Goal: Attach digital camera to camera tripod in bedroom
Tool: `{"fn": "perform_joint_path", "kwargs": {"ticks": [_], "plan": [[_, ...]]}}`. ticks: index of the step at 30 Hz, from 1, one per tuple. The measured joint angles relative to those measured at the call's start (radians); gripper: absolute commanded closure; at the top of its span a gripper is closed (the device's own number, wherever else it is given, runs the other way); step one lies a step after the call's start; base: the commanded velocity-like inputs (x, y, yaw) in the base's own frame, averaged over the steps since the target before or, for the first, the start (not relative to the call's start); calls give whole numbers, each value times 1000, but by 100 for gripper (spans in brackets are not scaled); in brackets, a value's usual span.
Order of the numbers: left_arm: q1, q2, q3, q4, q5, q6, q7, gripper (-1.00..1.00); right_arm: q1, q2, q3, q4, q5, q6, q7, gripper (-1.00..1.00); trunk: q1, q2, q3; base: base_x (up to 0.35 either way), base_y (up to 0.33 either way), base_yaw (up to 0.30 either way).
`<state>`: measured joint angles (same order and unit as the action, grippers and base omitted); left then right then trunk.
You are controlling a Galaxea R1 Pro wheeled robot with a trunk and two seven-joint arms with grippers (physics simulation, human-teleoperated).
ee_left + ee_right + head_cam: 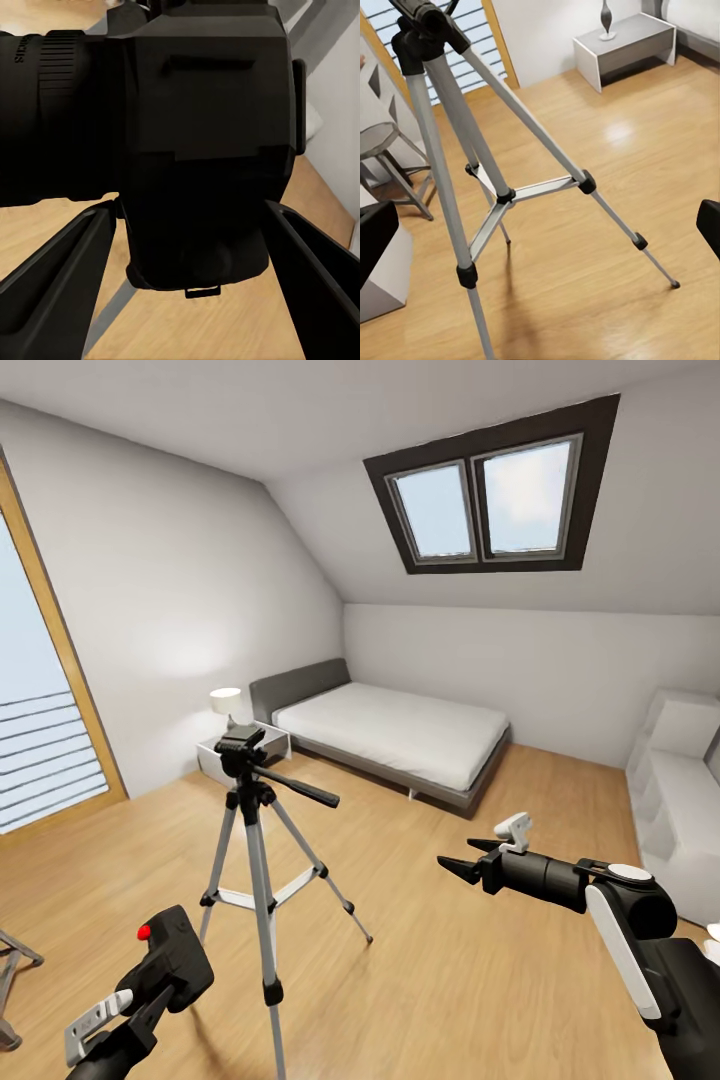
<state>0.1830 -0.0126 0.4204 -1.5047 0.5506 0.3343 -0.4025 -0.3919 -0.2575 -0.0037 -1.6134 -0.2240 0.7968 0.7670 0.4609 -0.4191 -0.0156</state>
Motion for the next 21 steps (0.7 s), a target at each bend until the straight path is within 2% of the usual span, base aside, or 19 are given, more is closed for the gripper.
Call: {"fn": "perform_joint_path", "kwargs": {"ticks": [7,16,21], "plan": [[0,0,1,1,0,-1,0,100,0,0,0,0,0,-1,0,-100,0,0,0,10,11,-114],[0,0,1,1,0,-1,0,100,0,0,0,0,0,-1,0,-100,0,0,0,1,23,-38],[0,0,1,1,0,-1,-1,100,0,0,0,0,0,-1,0,-100,0,0,0,0,71,-175]]}}
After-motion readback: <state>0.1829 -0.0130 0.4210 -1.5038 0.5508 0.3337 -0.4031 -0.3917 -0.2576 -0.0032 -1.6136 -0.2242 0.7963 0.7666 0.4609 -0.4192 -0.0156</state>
